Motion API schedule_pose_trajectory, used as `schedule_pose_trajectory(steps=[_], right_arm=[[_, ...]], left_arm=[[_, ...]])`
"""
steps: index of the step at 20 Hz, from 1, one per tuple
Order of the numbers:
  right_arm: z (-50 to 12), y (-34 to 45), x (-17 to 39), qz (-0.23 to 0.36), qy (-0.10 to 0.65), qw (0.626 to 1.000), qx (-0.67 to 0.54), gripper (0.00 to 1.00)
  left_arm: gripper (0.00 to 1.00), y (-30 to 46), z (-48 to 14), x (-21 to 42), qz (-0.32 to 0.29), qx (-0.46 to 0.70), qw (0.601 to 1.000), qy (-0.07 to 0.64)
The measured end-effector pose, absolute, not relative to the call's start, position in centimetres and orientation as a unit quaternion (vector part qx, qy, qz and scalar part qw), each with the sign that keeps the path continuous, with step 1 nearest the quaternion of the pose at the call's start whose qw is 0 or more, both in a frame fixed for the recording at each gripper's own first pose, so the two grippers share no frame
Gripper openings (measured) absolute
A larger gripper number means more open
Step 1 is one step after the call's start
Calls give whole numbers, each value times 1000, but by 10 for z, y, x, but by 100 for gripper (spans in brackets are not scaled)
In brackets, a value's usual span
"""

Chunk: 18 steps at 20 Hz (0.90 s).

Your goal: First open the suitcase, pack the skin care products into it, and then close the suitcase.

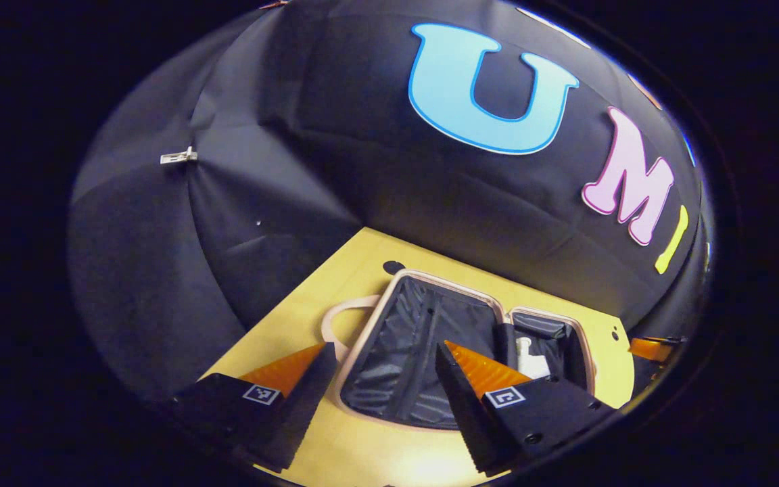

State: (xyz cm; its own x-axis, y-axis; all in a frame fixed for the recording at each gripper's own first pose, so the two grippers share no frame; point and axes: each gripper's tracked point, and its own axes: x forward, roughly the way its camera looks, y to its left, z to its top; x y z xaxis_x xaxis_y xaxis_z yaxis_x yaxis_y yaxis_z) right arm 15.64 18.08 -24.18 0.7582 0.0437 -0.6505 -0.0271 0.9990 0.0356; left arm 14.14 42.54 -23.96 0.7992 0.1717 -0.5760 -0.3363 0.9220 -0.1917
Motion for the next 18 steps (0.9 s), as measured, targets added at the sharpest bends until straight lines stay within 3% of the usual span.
schedule_pose_trajectory(steps=[9, 12, 13, 14, 18], right_arm=[[-173, 142, 100, 3, 291, 957, -6, 95], [-183, 141, 80, 2, 308, 951, -17, 96], [-186, 140, 74, 1, 317, 948, -11, 96], [-190, 138, 70, -2, 323, 946, -6, 96], [-200, 121, 59, -28, 338, 941, 6, 96]], left_arm=[[93, 508, -344, 209, 117, -158, 895, 401], [79, 513, -365, 214, 104, -167, 875, 441], [84, 518, -364, 231, 104, -161, 867, 459], [75, 517, -372, 228, 105, -154, 859, 477], [74, 520, -392, 231, 116, -120, 845, 508]])
